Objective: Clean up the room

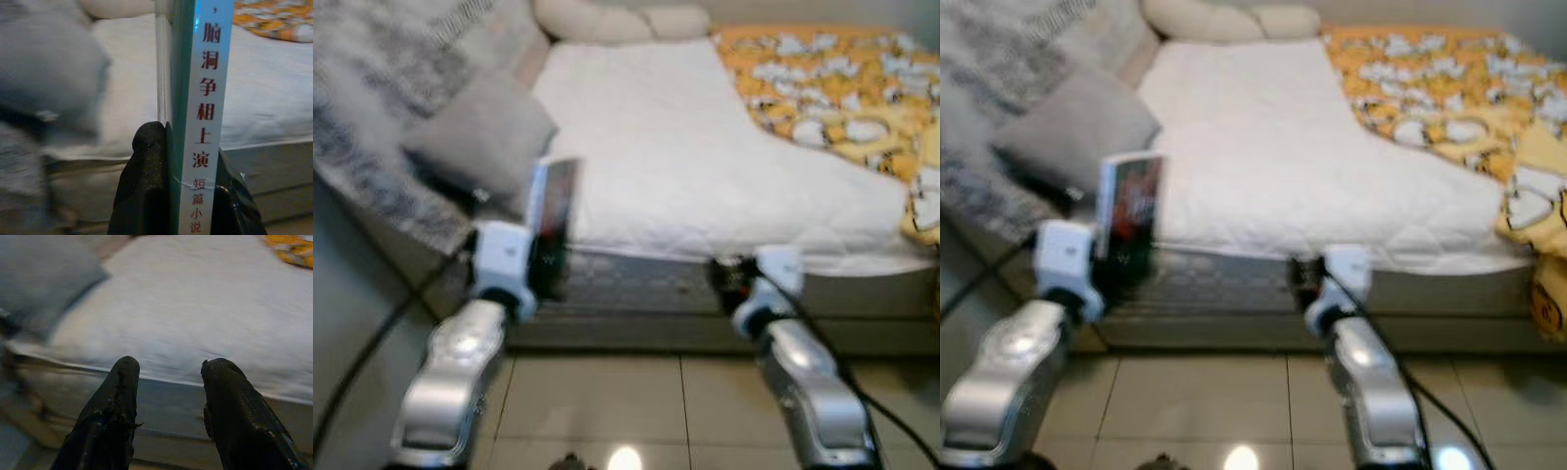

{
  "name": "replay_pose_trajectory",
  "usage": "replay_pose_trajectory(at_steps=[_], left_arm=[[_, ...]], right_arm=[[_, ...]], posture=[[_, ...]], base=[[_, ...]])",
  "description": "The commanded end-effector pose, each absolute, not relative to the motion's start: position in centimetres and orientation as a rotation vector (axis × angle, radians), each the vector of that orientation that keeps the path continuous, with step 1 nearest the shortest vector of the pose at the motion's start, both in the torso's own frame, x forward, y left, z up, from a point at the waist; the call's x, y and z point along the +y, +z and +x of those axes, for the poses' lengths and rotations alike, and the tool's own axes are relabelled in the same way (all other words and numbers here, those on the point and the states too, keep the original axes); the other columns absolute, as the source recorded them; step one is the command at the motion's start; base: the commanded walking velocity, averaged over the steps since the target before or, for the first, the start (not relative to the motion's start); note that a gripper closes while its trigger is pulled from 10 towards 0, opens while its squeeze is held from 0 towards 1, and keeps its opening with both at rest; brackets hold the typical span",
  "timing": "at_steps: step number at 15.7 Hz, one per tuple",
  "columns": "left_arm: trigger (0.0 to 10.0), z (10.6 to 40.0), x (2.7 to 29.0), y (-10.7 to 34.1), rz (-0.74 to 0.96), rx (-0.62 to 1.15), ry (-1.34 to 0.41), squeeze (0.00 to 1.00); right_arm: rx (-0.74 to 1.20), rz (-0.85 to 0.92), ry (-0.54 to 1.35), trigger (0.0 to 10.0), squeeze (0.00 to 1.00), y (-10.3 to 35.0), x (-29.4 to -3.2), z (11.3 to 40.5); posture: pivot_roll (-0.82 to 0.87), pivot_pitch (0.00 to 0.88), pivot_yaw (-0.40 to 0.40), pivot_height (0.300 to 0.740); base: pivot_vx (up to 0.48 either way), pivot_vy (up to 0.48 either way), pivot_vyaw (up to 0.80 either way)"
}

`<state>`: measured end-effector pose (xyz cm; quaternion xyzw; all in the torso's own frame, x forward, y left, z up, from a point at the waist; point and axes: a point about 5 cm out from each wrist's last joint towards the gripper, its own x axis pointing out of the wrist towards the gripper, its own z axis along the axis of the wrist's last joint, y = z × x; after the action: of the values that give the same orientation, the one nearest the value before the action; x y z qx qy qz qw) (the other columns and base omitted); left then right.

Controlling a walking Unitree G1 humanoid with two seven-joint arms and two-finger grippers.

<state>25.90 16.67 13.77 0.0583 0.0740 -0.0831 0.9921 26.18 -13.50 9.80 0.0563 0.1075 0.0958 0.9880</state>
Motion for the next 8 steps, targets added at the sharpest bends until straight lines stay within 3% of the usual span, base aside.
replay_pose_trajectory(at_steps=[1,8], left_arm=[[10.0,26.05,16.29,14.7,0.12,0.094,-0.181,0.0],[10.0,26.21,16.37,14.68,0.1,0.098,-0.172,0.0]], right_arm=[[0.204,0.099,0.175,10.0,0.0,10.16,-14.22,26.36],[0.192,0.082,0.205,10.0,0.0,10.39,-14.12,26.63]], posture=[[0.05,0.0,0.033,0.74],[0.04,0.0,0.03,0.74]], base=[[0.0,0.0,0.0],[0.332,0.0,0.0]])
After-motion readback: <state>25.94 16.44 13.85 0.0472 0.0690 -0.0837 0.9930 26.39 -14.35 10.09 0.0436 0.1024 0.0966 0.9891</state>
